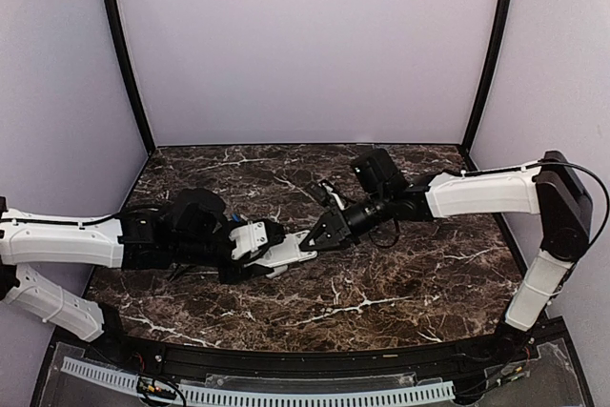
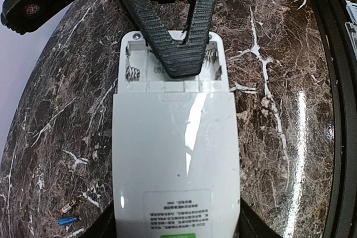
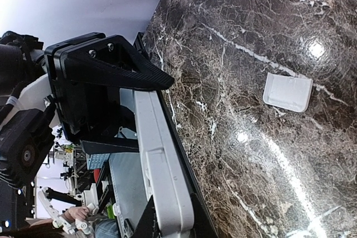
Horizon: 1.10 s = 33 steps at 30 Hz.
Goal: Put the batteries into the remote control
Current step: Pass from the left arm to the right, then place the remote control without the battery cover at the center of the board.
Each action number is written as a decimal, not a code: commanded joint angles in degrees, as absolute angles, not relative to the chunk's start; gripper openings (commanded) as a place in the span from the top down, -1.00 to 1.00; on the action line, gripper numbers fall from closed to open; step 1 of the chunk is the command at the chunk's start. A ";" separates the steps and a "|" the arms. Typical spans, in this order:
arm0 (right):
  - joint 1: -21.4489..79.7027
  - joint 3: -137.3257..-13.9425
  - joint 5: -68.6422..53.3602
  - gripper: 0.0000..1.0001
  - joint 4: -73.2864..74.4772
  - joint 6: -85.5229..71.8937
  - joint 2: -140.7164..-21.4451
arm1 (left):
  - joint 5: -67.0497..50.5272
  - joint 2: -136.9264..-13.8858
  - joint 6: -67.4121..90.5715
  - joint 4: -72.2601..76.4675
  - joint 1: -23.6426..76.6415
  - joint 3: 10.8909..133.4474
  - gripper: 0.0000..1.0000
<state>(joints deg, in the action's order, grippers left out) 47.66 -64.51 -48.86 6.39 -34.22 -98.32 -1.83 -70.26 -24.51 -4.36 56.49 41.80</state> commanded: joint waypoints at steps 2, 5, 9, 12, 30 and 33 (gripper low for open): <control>46.65 -60.06 -49.75 1.00 5.75 -33.68 -95.73 | -5.28 -70.98 -22.99 -7.88 56.40 43.59 -0.29; 46.27 -57.81 -49.72 1.00 6.30 -33.63 -94.75 | -5.93 -70.50 -22.91 -8.22 56.39 43.35 -0.46; 45.76 -54.12 -49.29 1.00 6.32 -33.78 -93.26 | -7.93 -69.49 -22.70 -9.17 56.40 43.10 -0.58; 45.62 -51.80 -49.01 1.00 6.21 -33.99 -92.52 | -9.08 -68.91 -22.27 -9.16 56.41 42.99 -0.61; 43.76 -38.56 -39.30 0.92 3.77 -38.47 -92.31 | 10.78 -67.18 -5.85 -9.97 51.66 45.91 -0.78; 43.75 -37.51 -36.02 0.71 5.29 -38.50 -91.88 | 11.68 -66.55 -5.66 -10.05 50.99 45.74 -0.78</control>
